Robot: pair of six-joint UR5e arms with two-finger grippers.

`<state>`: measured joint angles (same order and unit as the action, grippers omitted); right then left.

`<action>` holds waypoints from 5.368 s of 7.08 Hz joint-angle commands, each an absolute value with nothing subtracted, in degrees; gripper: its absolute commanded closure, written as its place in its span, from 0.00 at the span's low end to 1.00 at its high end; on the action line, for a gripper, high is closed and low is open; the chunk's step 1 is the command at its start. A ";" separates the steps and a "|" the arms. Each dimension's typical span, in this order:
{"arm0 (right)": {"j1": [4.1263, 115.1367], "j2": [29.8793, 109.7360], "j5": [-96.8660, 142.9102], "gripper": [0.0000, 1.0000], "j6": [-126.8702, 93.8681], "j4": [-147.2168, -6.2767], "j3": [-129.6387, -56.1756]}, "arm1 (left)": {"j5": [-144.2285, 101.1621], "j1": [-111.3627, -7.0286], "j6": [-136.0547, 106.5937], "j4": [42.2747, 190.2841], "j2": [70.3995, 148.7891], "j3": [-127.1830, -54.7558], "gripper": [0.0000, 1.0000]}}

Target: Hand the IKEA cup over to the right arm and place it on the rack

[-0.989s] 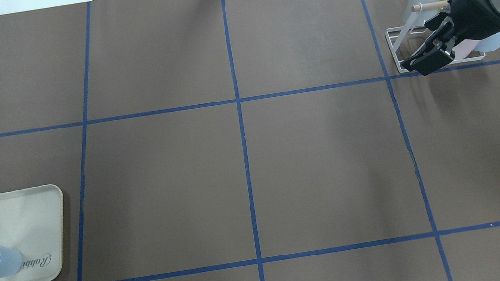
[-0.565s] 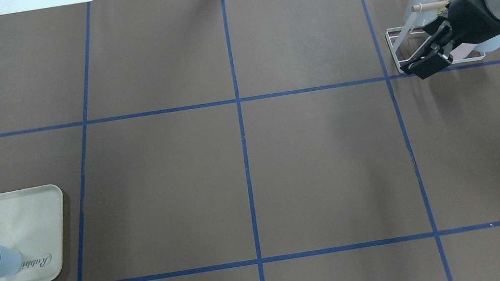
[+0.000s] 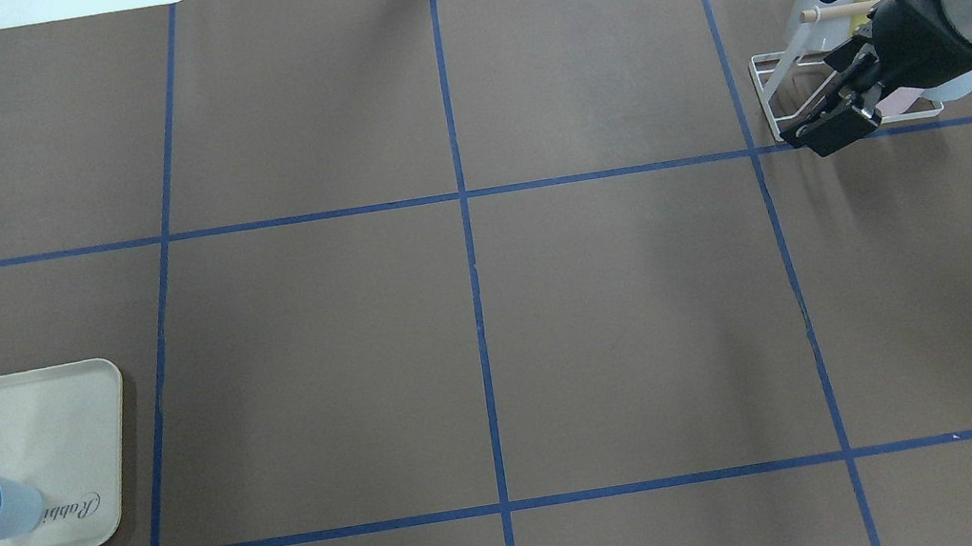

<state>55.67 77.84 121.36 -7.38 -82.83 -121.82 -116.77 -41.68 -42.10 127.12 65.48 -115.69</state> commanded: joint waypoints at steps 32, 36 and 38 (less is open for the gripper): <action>23.47 60.29 87.10 0.02 -11.78 -35.51 -105.73 | -128.14 -44.03 -99.67 135.88 113.37 -112.85 1.00; 23.38 60.38 87.10 0.11 -10.99 -35.51 -105.91 | -128.14 -44.03 -99.67 135.88 114.52 -111.71 1.00; 23.38 60.29 87.10 0.18 -10.99 -35.51 -106.08 | -128.14 -44.03 -99.67 135.88 114.52 -111.80 1.00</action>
